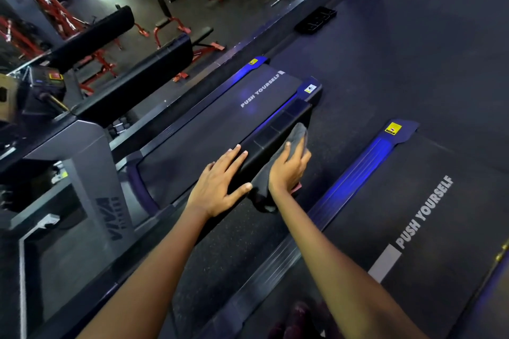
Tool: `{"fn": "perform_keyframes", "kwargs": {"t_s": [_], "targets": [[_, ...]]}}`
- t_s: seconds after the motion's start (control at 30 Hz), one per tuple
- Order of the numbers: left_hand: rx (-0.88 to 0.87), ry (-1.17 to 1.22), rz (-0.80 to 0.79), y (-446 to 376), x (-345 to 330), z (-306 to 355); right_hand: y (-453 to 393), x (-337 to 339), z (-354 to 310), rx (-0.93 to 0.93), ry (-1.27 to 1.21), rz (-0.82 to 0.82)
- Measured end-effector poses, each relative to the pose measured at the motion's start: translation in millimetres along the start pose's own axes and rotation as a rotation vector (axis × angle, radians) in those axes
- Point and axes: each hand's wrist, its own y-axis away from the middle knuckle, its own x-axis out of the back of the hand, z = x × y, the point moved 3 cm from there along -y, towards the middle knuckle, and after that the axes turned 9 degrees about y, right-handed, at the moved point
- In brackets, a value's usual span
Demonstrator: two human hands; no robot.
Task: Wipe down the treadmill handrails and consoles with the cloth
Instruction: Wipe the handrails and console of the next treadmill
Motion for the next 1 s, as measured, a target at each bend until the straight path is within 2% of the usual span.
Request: {"fn": "perform_keyframes", "kwargs": {"t_s": [0.13, 0.3, 0.4, 0.53, 0.6, 0.8, 0.9, 1.0], "targets": [[0.009, 0.014, 0.043, 0, 1, -1, 44, 1, -8, 0.168, 0.002, -0.005], [0.029, -0.001, 0.084, 3, 3, 2, 82, 10, -6, 0.393, 0.042, -0.121], [0.119, 0.019, 0.137, 12, 2, 4, 63, 9, -1, 0.311, -0.009, -0.144], [0.362, -0.055, 0.242, 53, -7, 3, 33, 5, 1, -0.007, 0.009, -0.117], [0.418, -0.118, 0.254, 80, -14, -1, 50, 6, -9, 0.035, 0.060, -0.117], [0.544, -0.214, 0.285, 145, -19, -14, 125, 8, -13, 0.345, 0.119, -0.208], [0.633, -0.236, 0.280, 157, -21, -15, 110, 14, -13, 0.362, 0.091, -0.219], [0.707, -0.206, 0.285, 153, -19, -12, 84, 16, -18, 0.239, 0.062, -0.183]]}}
